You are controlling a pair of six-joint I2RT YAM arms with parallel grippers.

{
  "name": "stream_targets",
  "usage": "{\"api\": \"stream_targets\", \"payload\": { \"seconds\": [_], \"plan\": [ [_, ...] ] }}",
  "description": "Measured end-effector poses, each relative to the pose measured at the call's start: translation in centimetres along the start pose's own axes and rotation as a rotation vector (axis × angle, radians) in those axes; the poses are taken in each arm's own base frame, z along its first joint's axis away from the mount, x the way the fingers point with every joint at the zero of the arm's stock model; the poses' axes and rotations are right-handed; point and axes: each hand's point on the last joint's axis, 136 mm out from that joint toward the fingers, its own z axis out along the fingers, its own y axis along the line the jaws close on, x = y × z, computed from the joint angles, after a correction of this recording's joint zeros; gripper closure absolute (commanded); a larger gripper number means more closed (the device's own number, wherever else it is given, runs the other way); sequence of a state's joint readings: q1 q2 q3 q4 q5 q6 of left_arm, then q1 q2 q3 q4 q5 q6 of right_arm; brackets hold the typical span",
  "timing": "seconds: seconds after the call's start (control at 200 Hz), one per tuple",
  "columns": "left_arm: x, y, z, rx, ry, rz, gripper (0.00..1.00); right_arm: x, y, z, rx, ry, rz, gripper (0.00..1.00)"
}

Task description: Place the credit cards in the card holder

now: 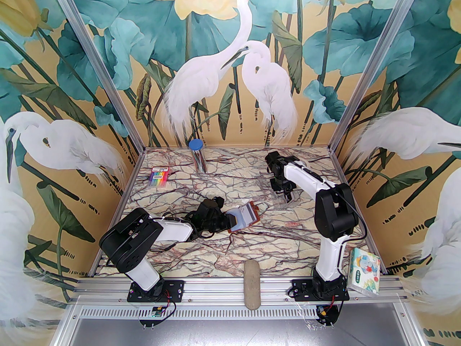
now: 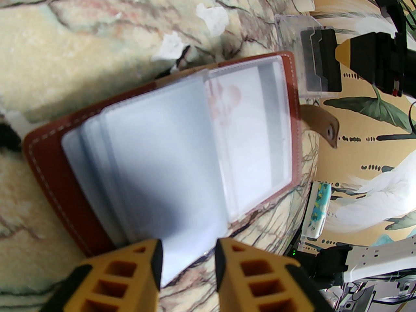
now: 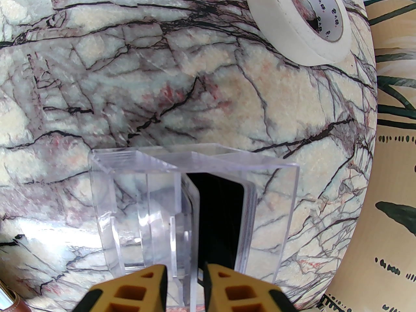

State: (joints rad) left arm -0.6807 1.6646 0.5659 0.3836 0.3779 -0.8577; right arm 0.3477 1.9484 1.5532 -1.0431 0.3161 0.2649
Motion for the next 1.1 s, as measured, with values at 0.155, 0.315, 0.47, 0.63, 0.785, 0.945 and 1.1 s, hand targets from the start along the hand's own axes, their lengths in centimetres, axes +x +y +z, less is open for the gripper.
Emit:
{"api": "stream_targets", "payload": {
  "seconds": [0.155, 0.315, 0.47, 0.63, 0.785, 0.945, 1.1],
  "plan": [
    [-0.01, -0.01, 0.00, 0.000, 0.000, 0.000, 0.65, -0.01, 0.10, -0.14, -0.009, -0.002, 0.002, 0.74],
    [0.00, -0.01, 0.00, 0.001, 0.000, 0.000, 0.65, -0.07, 0.28, -0.62, -0.029, -0.010, 0.006, 0.74],
    [0.01, -0.01, 0.00, 0.001, 0.000, 0.000, 0.65, -0.08, 0.34, -0.71, -0.035, -0.012, 0.006, 0.74],
    [0.03, -0.01, 0.01, 0.001, 0.002, 0.000, 0.65, -0.07, 0.36, -0.71, -0.036, -0.011, 0.006, 0.74],
    [-0.11, -0.10, 0.15, 0.005, 0.000, 0.001, 0.65, -0.06, 0.35, -0.71, -0.036, -0.011, 0.006, 0.74],
    [-0.16, -0.15, 0.21, 0.007, -0.001, 0.002, 0.65, -0.03, 0.36, -0.67, -0.036, -0.010, 0.006, 0.74],
    [-0.16, -0.15, 0.21, 0.007, 0.000, 0.002, 0.65, 0.15, 0.36, -0.51, -0.034, -0.004, 0.004, 0.74]
  ]
}}
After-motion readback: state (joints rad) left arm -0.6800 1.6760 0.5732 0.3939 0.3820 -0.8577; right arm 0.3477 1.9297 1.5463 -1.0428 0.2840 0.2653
